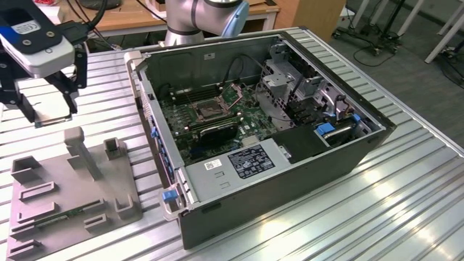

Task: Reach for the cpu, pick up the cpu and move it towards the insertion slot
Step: 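Pick up the cpu and move it towards the insertion slot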

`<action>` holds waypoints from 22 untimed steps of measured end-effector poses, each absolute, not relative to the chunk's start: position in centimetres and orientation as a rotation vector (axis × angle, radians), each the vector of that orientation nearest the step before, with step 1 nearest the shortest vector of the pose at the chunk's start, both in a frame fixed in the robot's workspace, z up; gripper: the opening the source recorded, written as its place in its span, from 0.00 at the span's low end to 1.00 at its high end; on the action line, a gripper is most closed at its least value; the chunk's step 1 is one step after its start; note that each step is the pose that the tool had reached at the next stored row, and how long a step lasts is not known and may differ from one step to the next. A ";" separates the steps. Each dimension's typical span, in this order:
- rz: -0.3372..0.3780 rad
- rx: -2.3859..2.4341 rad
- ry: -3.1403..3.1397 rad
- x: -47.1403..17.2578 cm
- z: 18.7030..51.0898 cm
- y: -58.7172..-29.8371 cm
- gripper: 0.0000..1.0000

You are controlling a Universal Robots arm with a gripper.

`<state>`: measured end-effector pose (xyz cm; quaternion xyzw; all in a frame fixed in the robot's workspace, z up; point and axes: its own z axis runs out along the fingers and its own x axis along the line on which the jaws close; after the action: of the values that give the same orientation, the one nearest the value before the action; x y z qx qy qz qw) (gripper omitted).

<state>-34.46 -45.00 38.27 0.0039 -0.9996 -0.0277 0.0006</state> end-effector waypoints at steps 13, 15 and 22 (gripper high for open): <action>-0.087 0.012 -3.139 -34.0 38.3 -45.0 0.55; -0.087 0.012 -3.139 -34.0 38.3 -45.0 0.55; -0.087 0.012 -3.139 -33.7 38.3 -45.0 0.55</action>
<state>-33.67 -45.00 38.26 0.0039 -0.9996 -0.0277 0.0006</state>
